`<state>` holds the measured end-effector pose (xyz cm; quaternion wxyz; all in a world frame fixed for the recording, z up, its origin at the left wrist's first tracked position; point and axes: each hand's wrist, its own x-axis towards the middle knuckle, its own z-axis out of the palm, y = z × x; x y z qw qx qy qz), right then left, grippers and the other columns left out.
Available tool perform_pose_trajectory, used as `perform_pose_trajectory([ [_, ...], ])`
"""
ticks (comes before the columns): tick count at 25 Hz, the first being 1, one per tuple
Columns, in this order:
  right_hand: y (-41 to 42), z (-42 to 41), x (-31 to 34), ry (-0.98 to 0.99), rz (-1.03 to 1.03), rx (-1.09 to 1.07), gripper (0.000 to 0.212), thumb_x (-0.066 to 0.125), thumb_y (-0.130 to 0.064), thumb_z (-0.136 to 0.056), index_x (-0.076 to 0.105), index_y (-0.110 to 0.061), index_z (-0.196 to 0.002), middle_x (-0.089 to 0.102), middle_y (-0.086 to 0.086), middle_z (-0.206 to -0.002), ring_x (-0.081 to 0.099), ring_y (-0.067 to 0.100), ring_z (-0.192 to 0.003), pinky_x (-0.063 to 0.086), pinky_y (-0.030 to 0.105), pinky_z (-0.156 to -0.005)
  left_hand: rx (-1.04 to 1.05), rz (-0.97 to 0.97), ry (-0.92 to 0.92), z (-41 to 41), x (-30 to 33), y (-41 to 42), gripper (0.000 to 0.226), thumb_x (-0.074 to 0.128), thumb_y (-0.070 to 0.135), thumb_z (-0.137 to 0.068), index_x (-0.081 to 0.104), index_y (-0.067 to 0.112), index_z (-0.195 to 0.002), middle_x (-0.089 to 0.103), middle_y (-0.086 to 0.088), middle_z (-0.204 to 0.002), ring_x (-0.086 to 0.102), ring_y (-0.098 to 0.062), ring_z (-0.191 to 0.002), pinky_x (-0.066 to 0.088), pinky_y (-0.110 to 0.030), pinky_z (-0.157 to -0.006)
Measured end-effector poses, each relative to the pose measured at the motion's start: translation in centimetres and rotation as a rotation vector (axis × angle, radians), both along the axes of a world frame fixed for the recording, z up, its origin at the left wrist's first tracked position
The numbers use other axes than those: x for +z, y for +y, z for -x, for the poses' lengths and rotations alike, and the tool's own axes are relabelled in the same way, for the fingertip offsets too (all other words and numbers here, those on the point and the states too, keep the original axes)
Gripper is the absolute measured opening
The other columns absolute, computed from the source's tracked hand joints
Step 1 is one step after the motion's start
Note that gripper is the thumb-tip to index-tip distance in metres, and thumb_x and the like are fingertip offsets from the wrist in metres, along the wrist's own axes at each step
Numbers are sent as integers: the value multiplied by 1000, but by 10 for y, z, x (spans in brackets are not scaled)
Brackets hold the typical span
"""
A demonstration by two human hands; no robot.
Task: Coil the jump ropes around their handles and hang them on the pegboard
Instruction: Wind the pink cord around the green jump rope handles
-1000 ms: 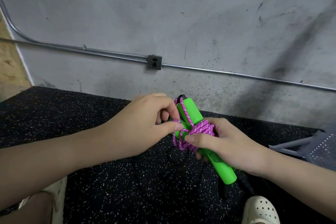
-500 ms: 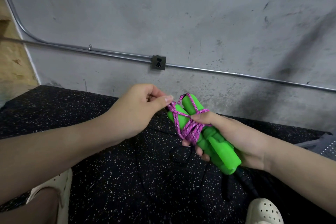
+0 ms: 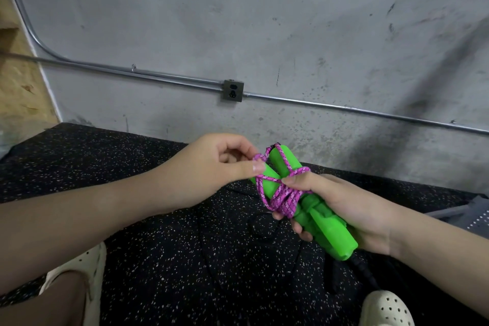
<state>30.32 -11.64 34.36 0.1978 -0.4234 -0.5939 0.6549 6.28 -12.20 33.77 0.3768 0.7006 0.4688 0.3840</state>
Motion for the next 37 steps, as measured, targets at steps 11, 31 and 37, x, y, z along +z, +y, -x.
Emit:
perform_pose_trajectory([
  [11, 20, 3, -15, 186, 207, -32, 68, 90, -50, -61, 73, -9, -112, 67, 24, -94, 58, 22, -57, 49, 29, -51, 357, 34, -262, -3, -13, 13, 29, 66, 29, -100, 68, 27, -71, 59, 3, -63, 47, -19, -69, 38, -40, -75],
  [31, -17, 0, -58, -21, 164, 9, 48, 80, -35, -81, 72, -5, -116, 68, 25, -123, 64, 32, -108, 50, 51, -105, 203, 169, -303, -6, -36, -3, 13, 68, 16, -98, 64, 4, -95, 69, -11, -86, 68, -18, -67, 59, -31, -55],
  [37, -30, -1, -87, -58, 152, -91, 38, 74, -34, -85, 74, -13, -116, 74, 11, -119, 66, 31, -119, 47, 43, -106, 286, 472, -169, -4, -64, -19, 41, 60, 51, -99, 60, 11, -111, 70, -9, -113, 73, -21, -84, 60, -33, -65],
])
